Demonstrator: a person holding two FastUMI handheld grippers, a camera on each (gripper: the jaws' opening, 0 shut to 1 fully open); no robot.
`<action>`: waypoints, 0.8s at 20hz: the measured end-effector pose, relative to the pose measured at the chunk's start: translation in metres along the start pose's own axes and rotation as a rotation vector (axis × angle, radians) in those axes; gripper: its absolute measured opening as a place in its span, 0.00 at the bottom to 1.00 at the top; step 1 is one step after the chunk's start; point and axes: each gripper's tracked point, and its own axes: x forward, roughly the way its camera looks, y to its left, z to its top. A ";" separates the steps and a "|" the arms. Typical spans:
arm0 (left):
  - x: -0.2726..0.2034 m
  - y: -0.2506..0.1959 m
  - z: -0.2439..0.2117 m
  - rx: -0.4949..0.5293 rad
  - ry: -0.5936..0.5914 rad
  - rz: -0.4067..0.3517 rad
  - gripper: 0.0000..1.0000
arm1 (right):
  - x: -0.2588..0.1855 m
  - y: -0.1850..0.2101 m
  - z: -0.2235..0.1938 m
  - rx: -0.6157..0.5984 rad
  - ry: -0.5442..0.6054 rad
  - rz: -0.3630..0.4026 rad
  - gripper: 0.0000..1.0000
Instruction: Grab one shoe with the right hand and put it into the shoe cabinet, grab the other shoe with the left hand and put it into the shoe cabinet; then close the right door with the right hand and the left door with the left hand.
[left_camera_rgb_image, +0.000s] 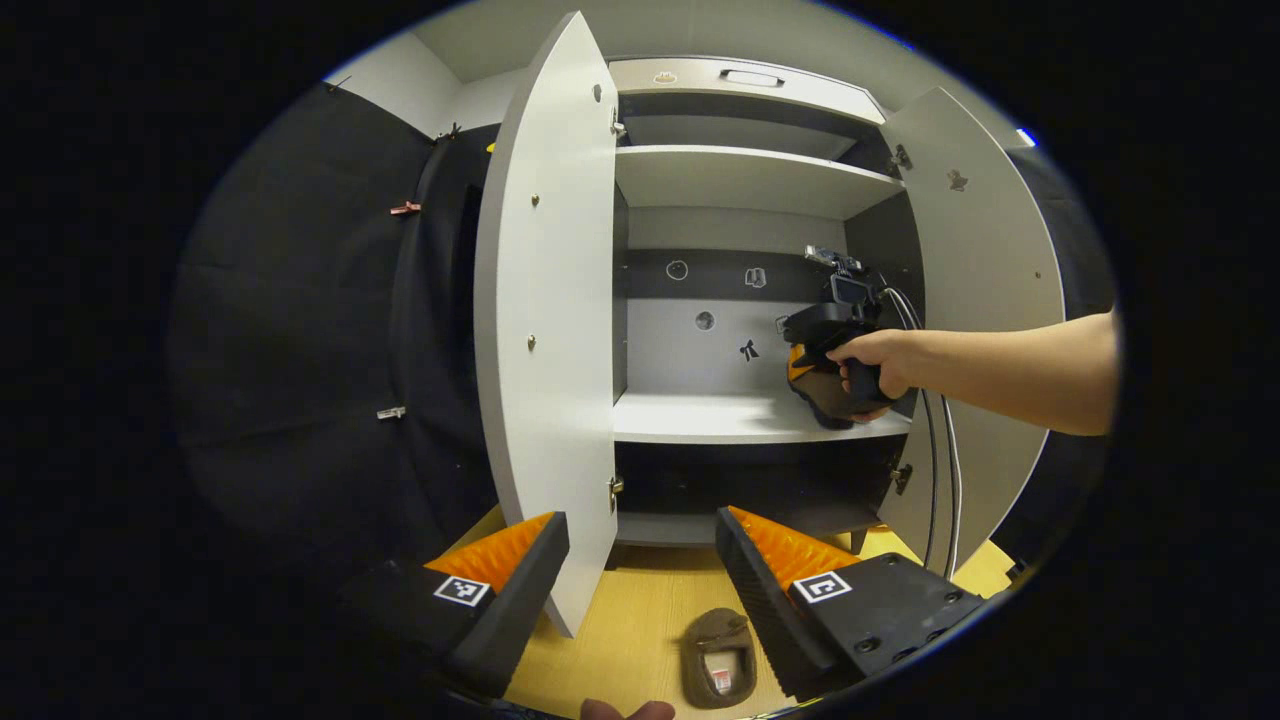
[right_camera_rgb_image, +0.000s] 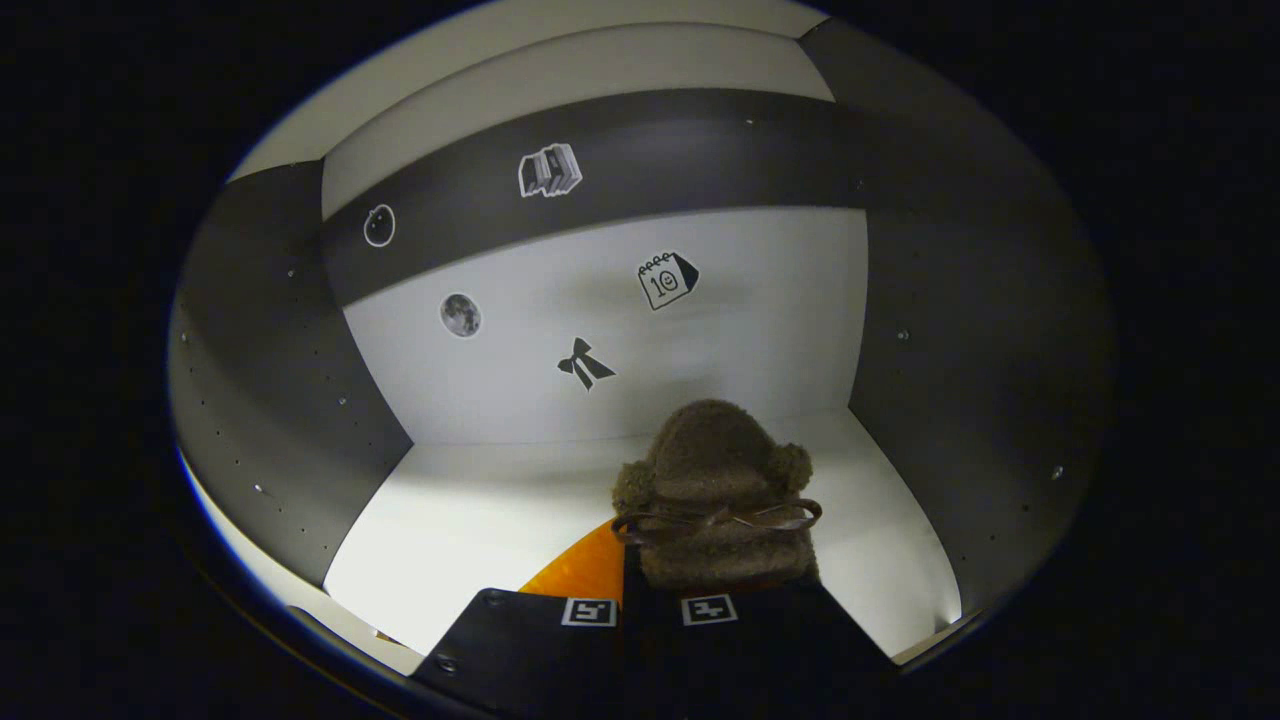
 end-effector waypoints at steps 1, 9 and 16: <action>0.000 0.001 -0.002 0.001 0.002 0.005 0.94 | 0.001 0.000 -0.002 0.003 0.011 0.006 0.13; 0.001 -0.008 -0.007 -0.006 0.014 -0.026 0.94 | -0.030 0.012 -0.007 -0.035 0.044 0.046 0.67; 0.001 -0.017 -0.025 0.011 0.040 -0.068 0.94 | -0.100 0.026 0.014 -0.067 -0.103 0.104 0.99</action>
